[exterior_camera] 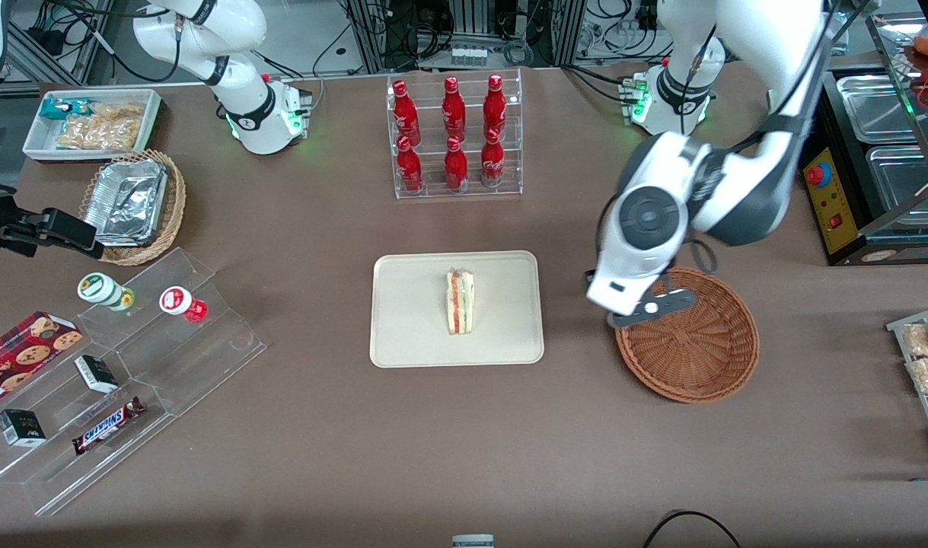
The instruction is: Place sandwich from basket to tray
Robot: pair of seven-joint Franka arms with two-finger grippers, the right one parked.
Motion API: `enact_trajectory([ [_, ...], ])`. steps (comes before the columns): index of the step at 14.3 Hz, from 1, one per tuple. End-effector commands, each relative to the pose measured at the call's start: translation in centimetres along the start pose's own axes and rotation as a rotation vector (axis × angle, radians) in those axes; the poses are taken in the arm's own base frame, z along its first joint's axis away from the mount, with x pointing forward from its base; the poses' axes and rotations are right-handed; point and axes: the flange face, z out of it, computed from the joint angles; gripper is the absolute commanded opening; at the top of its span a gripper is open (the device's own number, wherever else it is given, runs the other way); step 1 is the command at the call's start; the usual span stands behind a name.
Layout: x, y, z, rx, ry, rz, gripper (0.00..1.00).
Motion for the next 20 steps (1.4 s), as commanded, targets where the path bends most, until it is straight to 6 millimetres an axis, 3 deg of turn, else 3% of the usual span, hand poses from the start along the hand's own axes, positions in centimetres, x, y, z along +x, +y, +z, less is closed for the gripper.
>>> enact_trajectory([
  [1,-2.1,-6.3,-1.6,-0.042,-0.01,0.069,1.0],
  [4,-3.2,-10.8,-4.1,-0.046,-0.051,0.15,1.0],
  [7,-3.2,-13.3,-5.9,-0.098,-0.054,0.259,1.0],
  [8,-2.4,-15.4,-6.2,-0.118,-0.064,0.27,1.0],
  [10,-1.7,-17.9,-8.7,-0.168,-0.066,0.373,1.0],
  [11,-0.9,-20.2,-9.5,-0.187,-0.054,0.39,1.0],
  [14,0.7,-24.4,-12.7,-0.205,0.029,0.381,1.0],
  [16,1.1,-25.8,-13.8,-0.203,0.063,0.355,1.0],
  [20,1.4,-27.4,-13.8,-0.207,0.066,0.305,1.0],
])
